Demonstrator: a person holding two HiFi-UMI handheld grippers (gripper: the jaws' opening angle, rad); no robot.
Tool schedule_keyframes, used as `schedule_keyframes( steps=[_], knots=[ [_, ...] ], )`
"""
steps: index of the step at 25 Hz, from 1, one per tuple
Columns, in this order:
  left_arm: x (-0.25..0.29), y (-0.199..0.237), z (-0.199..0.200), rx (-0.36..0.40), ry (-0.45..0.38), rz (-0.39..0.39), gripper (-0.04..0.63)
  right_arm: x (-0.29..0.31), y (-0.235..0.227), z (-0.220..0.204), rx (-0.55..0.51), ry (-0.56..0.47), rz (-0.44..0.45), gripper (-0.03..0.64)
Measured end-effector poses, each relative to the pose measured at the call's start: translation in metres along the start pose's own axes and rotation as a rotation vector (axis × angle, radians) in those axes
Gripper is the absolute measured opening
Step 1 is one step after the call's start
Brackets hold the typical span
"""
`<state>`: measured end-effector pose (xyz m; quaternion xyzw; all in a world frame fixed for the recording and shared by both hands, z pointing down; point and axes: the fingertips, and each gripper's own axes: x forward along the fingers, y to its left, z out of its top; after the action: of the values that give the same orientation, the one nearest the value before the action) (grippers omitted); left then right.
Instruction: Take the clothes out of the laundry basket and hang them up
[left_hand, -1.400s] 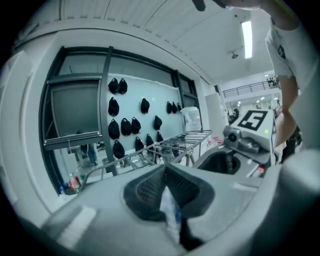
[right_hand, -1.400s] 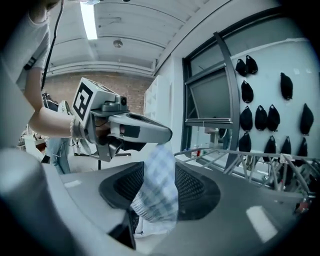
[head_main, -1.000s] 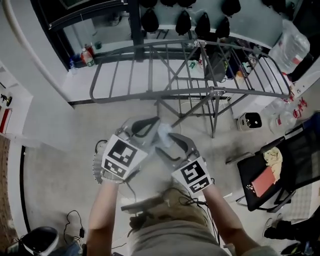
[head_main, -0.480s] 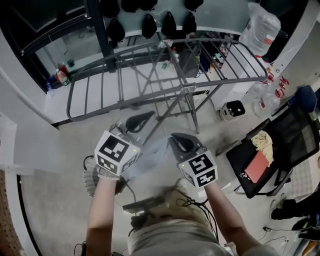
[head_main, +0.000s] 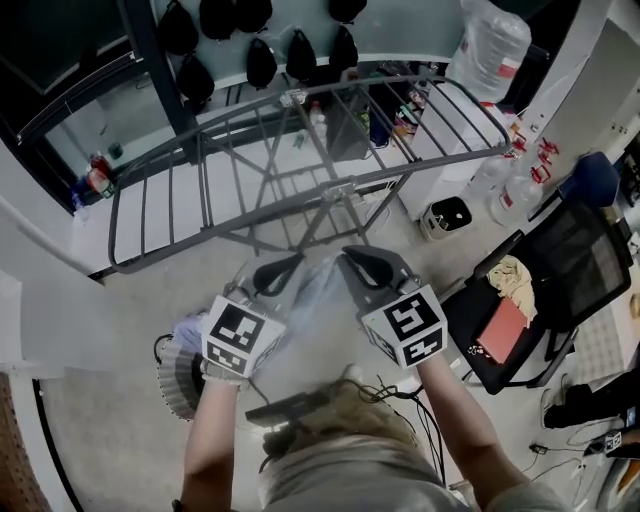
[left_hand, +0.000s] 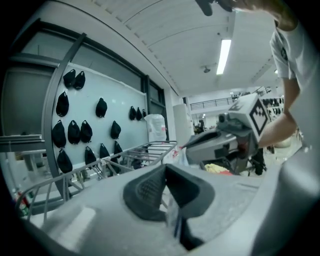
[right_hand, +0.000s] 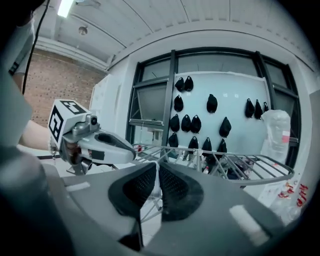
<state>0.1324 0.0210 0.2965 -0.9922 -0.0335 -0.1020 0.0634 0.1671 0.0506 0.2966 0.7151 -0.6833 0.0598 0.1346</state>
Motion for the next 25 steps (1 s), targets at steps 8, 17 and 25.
schedule_keyframes(
  steps=[8, 17, 25],
  knots=[
    [0.028, -0.057, 0.011, 0.046, 0.007, -0.156, -0.002, -0.006, -0.047, 0.041, -0.047, -0.061, -0.049, 0.02],
    [0.073, -0.095, -0.018, 0.072, 0.126, -0.241, 0.043, -0.027, -0.088, 0.081, -0.102, -0.125, -0.104, 0.02],
    [0.103, -0.09, -0.021, 0.104, 0.153, -0.239, 0.058, -0.056, -0.136, 0.098, -0.129, -0.143, -0.217, 0.02]
  ],
)
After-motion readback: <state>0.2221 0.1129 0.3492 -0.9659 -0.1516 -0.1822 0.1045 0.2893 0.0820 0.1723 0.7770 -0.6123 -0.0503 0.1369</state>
